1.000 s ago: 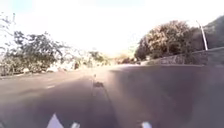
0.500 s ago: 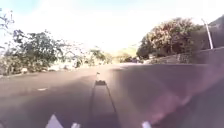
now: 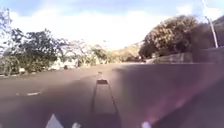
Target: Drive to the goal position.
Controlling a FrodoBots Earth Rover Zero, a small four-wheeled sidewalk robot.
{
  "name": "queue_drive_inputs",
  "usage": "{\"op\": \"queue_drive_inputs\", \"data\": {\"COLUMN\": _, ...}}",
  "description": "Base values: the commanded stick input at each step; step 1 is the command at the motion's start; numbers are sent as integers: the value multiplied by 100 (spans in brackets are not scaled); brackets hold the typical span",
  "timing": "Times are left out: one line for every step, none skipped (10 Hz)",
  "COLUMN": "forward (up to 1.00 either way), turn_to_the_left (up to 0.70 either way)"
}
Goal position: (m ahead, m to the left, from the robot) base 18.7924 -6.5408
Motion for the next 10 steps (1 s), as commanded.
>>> {"op": "queue_drive_inputs", "data": {"forward": 85, "turn_to_the_left": -34}}
{"op": "queue_drive_inputs", "data": {"forward": 85, "turn_to_the_left": -34}}
{"op": "queue_drive_inputs", "data": {"forward": 85, "turn_to_the_left": -34}}
{"op": "queue_drive_inputs", "data": {"forward": 85, "turn_to_the_left": -4}}
{"op": "queue_drive_inputs", "data": {"forward": 85, "turn_to_the_left": -10}}
{"op": "queue_drive_inputs", "data": {"forward": 85, "turn_to_the_left": -16}}
{"op": "queue_drive_inputs", "data": {"forward": 85, "turn_to_the_left": -23}}
{"op": "queue_drive_inputs", "data": {"forward": 85, "turn_to_the_left": -29}}
{"op": "queue_drive_inputs", "data": {"forward": 85, "turn_to_the_left": -34}}
{"op": "queue_drive_inputs", "data": {"forward": 85, "turn_to_the_left": -34}}
